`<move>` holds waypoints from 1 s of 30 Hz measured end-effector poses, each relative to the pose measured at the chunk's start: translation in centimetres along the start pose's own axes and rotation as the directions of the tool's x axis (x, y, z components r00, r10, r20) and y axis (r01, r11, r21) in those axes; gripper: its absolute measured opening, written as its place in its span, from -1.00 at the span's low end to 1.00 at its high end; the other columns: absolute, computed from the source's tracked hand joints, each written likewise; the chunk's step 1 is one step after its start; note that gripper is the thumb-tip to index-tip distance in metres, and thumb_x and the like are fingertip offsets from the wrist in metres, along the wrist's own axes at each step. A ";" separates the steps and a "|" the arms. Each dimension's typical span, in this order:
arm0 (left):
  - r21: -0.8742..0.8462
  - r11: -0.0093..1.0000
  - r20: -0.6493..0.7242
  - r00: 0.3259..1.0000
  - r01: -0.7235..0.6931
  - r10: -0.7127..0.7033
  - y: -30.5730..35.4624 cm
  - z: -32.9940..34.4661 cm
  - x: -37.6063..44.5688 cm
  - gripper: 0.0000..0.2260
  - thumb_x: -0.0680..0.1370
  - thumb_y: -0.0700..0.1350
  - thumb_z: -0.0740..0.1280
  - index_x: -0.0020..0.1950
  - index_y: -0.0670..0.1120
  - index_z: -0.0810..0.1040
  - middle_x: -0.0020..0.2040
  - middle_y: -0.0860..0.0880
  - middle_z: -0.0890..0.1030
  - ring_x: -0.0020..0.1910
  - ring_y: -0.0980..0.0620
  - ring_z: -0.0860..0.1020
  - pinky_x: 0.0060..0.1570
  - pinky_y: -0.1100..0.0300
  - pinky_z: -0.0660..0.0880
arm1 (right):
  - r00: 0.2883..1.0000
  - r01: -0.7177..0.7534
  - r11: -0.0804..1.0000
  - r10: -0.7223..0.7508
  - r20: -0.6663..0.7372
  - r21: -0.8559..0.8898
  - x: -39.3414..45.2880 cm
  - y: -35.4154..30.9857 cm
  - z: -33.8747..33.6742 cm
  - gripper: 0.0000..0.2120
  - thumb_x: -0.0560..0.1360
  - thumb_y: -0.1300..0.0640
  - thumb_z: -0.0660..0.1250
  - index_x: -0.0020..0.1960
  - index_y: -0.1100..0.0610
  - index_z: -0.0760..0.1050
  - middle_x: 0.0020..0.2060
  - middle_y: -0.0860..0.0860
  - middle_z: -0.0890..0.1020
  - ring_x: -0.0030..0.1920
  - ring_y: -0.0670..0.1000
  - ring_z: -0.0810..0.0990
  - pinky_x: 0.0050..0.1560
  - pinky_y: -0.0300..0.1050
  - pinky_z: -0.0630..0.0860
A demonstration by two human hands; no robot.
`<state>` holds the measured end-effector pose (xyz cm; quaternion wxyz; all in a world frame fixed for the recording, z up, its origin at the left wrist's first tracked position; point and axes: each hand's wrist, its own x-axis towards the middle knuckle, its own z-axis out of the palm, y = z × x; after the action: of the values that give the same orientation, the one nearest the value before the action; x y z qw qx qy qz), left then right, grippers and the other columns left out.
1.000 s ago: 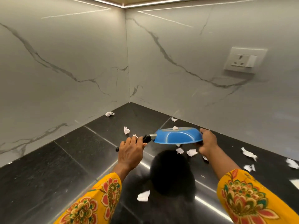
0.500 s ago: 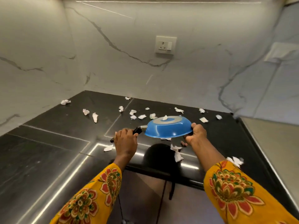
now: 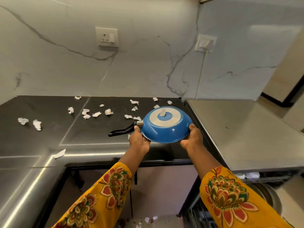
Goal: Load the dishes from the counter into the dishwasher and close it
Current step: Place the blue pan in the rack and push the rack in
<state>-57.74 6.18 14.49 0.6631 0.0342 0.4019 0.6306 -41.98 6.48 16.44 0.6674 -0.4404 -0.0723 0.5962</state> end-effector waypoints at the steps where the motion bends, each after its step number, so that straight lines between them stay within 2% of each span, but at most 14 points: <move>1: -0.017 0.999 0.013 0.999 0.032 -0.032 -0.8 0.5 0.3 -0.61 0.65 0.06 0.08 0.31 -0.18 0.43 0.24 -0.16 0.56 0.19 -0.13 0.54 0.10 -0.05 0.49 | 1.000 0.010 1.000 -0.010 0.001 0.004 0.0 -0.4 -1.1 -0.89 0.56 0.19 0.18 0.00 0.15 0.48 0.02 0.14 0.60 -0.03 0.11 0.59 -0.13 0.04 0.55; 3: -0.005 0.997 0.023 0.997 0.080 -0.080 -2.5 1.5 0.4 -0.57 0.63 0.13 0.09 0.28 -0.15 0.47 0.22 -0.15 0.58 0.19 -0.16 0.54 0.17 -0.10 0.48 | 1.000 0.030 0.999 -0.030 0.010 0.018 0.2 -1.1 -3.1 -0.83 0.56 0.16 0.17 0.08 0.14 0.49 0.02 0.14 0.61 -0.04 0.10 0.60 -0.21 0.00 0.55; 5: 0.036 0.994 -0.023 0.994 0.108 -0.107 -4.3 2.0 1.1 -0.55 0.58 0.20 0.15 0.23 -0.12 0.51 0.16 -0.15 0.62 0.16 -0.19 0.56 0.19 -0.16 0.47 | 0.999 0.038 0.999 -0.038 0.023 0.036 0.3 -1.8 -5.0 -0.80 0.57 0.15 0.16 0.13 0.13 0.49 0.01 0.13 0.62 -0.01 0.10 0.61 -0.16 0.02 0.57; 8: 0.101 0.989 -0.090 0.991 0.110 -0.101 -7.3 2.6 2.7 -0.51 0.49 0.26 0.26 0.19 -0.09 0.54 0.14 -0.12 0.63 0.09 -0.20 0.60 0.17 -0.21 0.48 | 0.999 0.029 0.997 -0.031 0.029 0.067 0.5 -2.8 -7.7 -0.83 0.58 0.14 0.14 0.05 0.11 0.50 -0.01 0.13 0.63 0.02 0.12 0.60 -0.05 0.06 0.57; 10: 0.109 0.989 -0.139 0.986 0.104 -0.088 -8.6 3.8 0.7 -0.59 0.50 0.20 0.31 0.14 -0.11 0.54 0.10 -0.09 0.64 0.06 -0.18 0.60 0.17 -0.18 0.49 | 1.000 0.015 0.997 -0.017 0.022 0.081 0.6 -3.7 -9.5 -0.82 0.59 0.13 0.12 0.03 0.10 0.50 -0.03 0.12 0.63 0.03 0.12 0.60 0.01 0.07 0.56; 13: 0.116 0.990 -0.173 0.983 0.079 -0.058 -11.0 5.2 -1.4 -0.73 0.53 0.10 0.33 0.01 -0.09 0.54 0.05 -0.08 0.64 0.05 -0.14 0.60 0.17 -0.13 0.50 | 1.000 0.005 0.998 -0.005 -0.002 0.070 0.9 -5.3 -12.5 -0.79 0.60 0.11 0.12 0.10 0.12 0.50 0.03 0.13 0.62 0.06 0.13 0.59 0.03 0.06 0.56; 15: 0.137 0.988 -0.147 0.988 0.073 -0.053 -12.9 5.6 -2.2 -0.76 0.52 0.10 0.35 -0.06 -0.08 0.55 0.04 -0.08 0.65 0.02 -0.14 0.61 0.14 -0.14 0.52 | 1.000 0.001 0.999 0.000 -0.028 0.053 1.3 -6.6 -14.6 -0.76 0.59 0.12 0.12 0.14 0.13 0.50 0.06 0.13 0.61 0.08 0.14 0.58 0.09 0.08 0.54; 18: 0.199 0.976 -0.136 0.989 0.088 -0.061 -16.1 6.0 -2.8 -0.76 0.52 0.09 0.35 -0.04 -0.08 0.59 0.01 -0.07 0.67 -0.01 -0.12 0.63 0.11 -0.11 0.54 | 0.998 -0.015 1.000 0.015 -0.056 0.008 1.4 -9.0 -18.0 -0.80 0.56 0.12 0.15 0.06 0.13 0.53 0.04 0.12 0.63 0.05 0.14 0.59 0.13 0.09 0.53; 22: 0.265 0.958 -0.118 0.990 0.107 -0.078 -20.6 6.6 -4.4 -0.78 0.50 0.08 0.37 -0.10 -0.06 0.59 0.03 -0.05 0.67 0.00 -0.10 0.63 0.11 -0.09 0.54 | 0.996 -0.043 0.998 0.039 -0.083 -0.043 0.6 -12.4 -22.7 -0.82 0.55 0.06 0.20 -0.14 0.08 0.52 -0.17 0.07 0.65 -0.14 0.09 0.60 -0.05 0.01 0.57; 27: 0.344 0.933 -0.074 0.994 0.102 -0.082 -26.3 8.1 -7.1 -0.80 0.52 0.02 0.38 -0.17 -0.11 0.58 -0.11 -0.06 0.65 -0.09 -0.11 0.62 0.06 -0.05 0.55 | 0.988 -0.037 0.994 0.021 -0.155 -0.098 -0.6 -15.4 -28.8 -0.80 0.52 -0.01 0.23 -0.01 0.07 0.56 -0.02 0.08 0.65 -0.06 0.13 0.61 0.05 0.07 0.56; 30: 0.384 0.918 -0.009 0.994 0.105 -0.110 -29.9 8.6 -8.4 -0.74 0.50 0.07 0.38 -0.03 -0.12 0.63 0.02 -0.10 0.67 -0.01 -0.14 0.64 0.09 -0.09 0.55 | 0.974 -0.017 0.995 -0.006 -0.228 -0.098 -1.2 -16.8 -32.8 -0.80 0.50 -0.03 0.26 -0.08 0.07 0.58 -0.02 0.08 0.67 -0.03 0.14 0.63 0.06 0.07 0.56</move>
<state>-27.63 -3.11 7.92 0.6798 0.1451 0.5144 0.5022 -9.67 -9.36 8.56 0.6467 -0.5388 -0.0238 0.5394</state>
